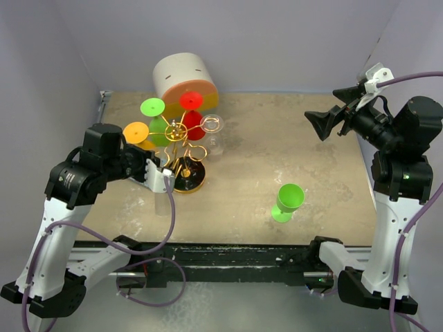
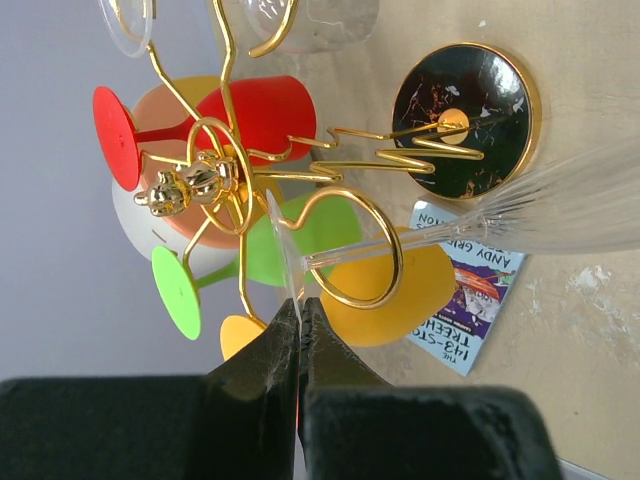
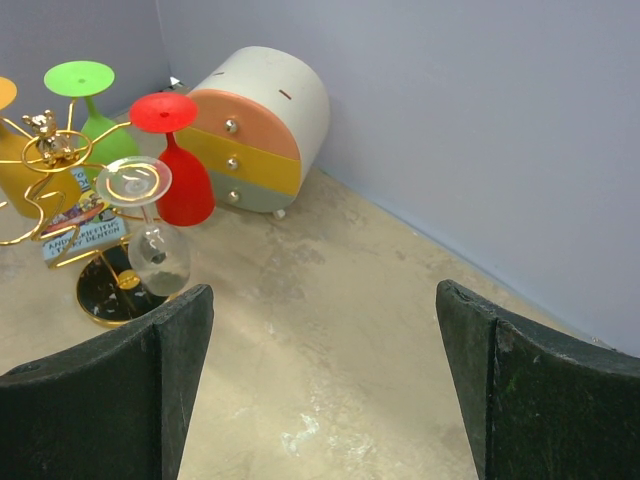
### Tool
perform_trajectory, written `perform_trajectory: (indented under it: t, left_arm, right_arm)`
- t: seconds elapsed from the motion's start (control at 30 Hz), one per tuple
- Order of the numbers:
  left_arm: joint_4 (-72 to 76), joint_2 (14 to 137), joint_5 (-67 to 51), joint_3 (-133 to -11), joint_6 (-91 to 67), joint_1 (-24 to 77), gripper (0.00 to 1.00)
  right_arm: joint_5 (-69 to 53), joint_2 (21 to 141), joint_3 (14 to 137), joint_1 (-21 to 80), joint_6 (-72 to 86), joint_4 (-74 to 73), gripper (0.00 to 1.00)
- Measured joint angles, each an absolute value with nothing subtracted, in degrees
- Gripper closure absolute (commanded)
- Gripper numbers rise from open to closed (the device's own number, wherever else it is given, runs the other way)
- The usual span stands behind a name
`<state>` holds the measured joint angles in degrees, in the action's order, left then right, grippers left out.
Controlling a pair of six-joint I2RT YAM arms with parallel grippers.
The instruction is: Place the wine glass upside down on the wine glass rack
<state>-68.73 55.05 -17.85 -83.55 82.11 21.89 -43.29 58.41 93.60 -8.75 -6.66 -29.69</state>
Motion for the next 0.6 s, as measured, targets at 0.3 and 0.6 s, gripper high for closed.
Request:
perform_trajectory:
  t: [0.3,0.6]
  left_arm:
    - [-68.66,54.65,-18.02,-82.48,82.11,21.91,0.95]
    - [-69.63,54.35,-18.28,-82.37,82.13,21.91,0.85]
  right_arm:
    - [-43.24,58.43,93.49,-9.06,-6.68,-29.69,0.05]
    - [-43.24,58.41,93.19,-9.08,-6.76,-29.69,0.05]
